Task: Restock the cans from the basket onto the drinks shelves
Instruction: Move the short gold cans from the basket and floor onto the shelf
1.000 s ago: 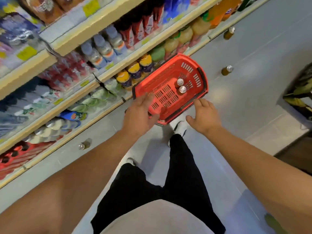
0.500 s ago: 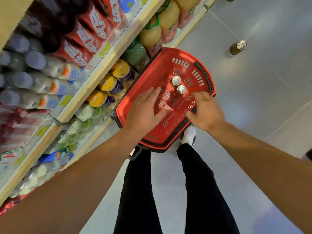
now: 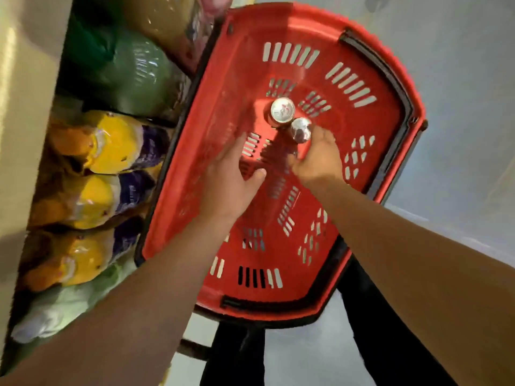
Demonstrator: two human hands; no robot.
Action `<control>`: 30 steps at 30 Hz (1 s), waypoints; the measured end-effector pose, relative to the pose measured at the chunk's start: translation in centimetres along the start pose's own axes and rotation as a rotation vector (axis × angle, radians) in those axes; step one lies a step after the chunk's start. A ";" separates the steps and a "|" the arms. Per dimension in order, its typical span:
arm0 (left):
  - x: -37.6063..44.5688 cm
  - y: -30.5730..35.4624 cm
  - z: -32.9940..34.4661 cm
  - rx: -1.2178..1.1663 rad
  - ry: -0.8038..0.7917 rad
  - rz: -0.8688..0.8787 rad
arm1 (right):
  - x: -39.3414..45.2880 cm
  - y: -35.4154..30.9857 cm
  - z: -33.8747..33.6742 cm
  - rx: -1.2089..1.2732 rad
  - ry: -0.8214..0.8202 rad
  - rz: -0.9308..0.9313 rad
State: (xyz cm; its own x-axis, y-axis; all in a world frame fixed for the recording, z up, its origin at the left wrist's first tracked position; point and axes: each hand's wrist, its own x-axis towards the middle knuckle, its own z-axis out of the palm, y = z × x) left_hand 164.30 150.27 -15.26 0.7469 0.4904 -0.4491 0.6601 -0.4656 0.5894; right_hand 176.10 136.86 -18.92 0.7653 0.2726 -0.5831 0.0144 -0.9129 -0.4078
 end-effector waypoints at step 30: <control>17.4 -5.5 14.2 -0.092 -0.029 0.198 | 9.0 4.9 11.1 0.356 0.299 0.189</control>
State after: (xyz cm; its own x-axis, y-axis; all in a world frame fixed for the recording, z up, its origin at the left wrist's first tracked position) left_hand 174.83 150.87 -35.87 0.8641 0.3742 -0.3366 0.4912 -0.4813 0.7260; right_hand 175.94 138.20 -33.93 0.8850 -0.0341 -0.4644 -0.3228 -0.7638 -0.5590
